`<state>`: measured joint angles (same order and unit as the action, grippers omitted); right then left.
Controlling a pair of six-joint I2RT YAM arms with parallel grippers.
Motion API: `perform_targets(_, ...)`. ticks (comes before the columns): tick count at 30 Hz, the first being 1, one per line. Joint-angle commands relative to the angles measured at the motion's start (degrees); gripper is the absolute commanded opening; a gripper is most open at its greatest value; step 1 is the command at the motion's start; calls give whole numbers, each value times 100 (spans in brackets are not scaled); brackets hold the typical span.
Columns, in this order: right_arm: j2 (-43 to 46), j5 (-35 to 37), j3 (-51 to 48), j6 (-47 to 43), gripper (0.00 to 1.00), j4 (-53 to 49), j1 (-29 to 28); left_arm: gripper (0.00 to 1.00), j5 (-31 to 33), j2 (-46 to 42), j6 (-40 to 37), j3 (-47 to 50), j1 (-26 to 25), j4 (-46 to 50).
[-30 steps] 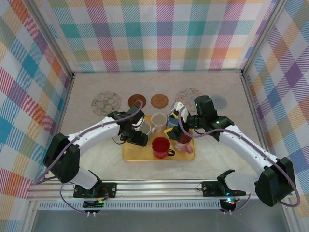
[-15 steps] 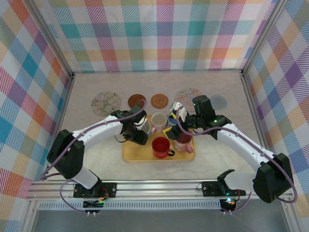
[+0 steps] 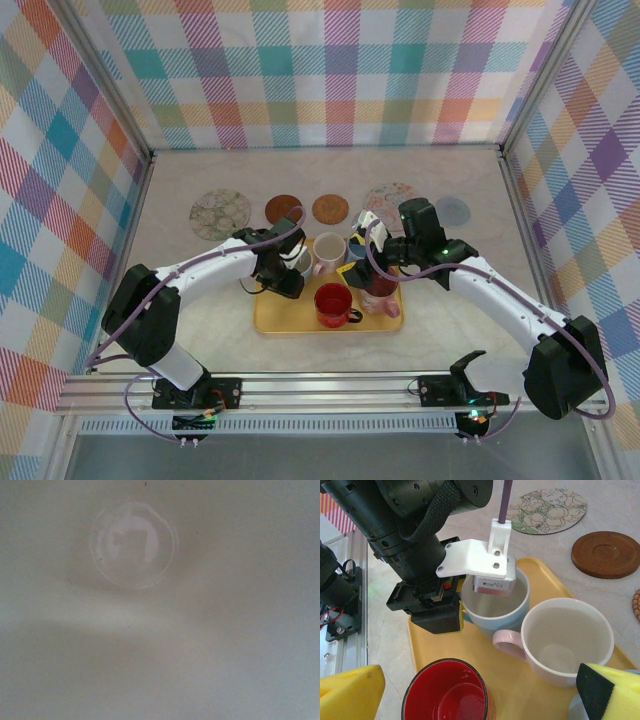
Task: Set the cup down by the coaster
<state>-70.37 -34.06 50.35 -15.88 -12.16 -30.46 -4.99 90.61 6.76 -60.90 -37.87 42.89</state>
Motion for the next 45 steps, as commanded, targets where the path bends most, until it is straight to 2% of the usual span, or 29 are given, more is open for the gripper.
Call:
perform_targets(1,-56,-56,-27,14,99,221,-40,39,73,-51,0,-133,-65,-53)
perform_targets(8,-46,-38,-50,92,99,232,-39,33,179,-197,44,-53,-63,-200)
perform_targets(11,-47,3,-47,102,99,254,-40,26,136,-201,27,-36,-63,-267)
perform_targets(17,-12,-10,-75,94,99,275,-39,24,136,-175,27,-10,-63,-356)
perform_targets(20,-3,-26,-96,94,99,293,-39,19,189,-175,27,6,-63,-361)
perform_targets(26,-12,-20,-101,94,99,281,-39,18,236,-153,62,8,-63,-335)
perform_targets(32,6,-21,-142,85,99,274,-39,3,341,-174,114,17,-63,-256)
perform_targets(35,14,-30,-186,85,99,312,-39,0,389,-192,140,26,-63,-231)
perform_targets(45,6,-13,-209,76,99,477,-39,0,721,-237,290,44,-63,-197)
